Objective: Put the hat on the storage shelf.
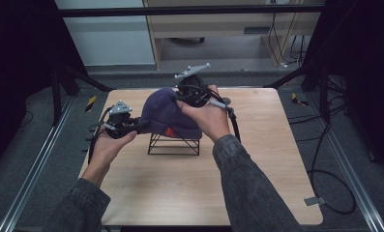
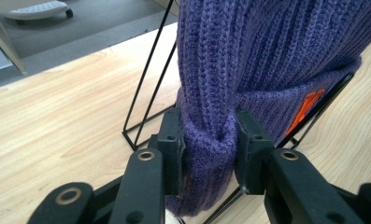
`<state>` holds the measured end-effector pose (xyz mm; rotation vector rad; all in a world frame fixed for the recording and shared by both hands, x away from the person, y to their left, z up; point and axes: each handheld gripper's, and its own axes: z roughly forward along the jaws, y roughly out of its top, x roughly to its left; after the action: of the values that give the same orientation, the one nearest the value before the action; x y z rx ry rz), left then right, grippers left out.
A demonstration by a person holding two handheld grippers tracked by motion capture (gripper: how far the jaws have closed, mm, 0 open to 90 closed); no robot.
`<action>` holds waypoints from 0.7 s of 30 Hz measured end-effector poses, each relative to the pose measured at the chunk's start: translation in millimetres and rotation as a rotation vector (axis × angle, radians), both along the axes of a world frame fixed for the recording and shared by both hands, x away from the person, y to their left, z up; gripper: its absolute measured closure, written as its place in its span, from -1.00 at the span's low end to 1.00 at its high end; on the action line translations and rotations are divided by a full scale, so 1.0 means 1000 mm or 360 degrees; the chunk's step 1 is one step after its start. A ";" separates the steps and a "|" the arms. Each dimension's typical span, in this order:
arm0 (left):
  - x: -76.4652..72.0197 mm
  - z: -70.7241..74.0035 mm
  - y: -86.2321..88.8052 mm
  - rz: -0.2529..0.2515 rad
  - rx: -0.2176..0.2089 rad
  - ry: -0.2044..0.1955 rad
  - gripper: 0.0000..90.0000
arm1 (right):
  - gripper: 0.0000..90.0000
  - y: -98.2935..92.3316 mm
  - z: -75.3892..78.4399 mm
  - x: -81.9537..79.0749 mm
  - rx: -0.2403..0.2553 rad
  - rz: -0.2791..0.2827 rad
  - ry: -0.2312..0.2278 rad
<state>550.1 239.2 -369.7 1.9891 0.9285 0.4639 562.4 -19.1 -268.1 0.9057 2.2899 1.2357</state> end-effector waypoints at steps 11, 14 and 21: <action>-0.001 -0.013 0.002 -0.0003 -0.0005 0.0031 0.49 | 0.71 -0.001 -0.015 -0.001 -0.0006 0.0006 0.0047; -0.002 -0.016 0.003 -0.0003 -0.0003 0.0037 0.49 | 0.71 0.001 -0.017 -0.001 -0.0013 0.0014 0.0057; -0.003 -0.028 0.005 -0.0002 0.0000 0.0064 0.49 | 0.71 0.007 -0.024 -0.002 -0.0047 0.0036 0.0078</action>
<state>547.4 244.7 -397.6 2.0058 0.9519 0.4243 560.7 -12.0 -292.5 0.9116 2.3564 1.1982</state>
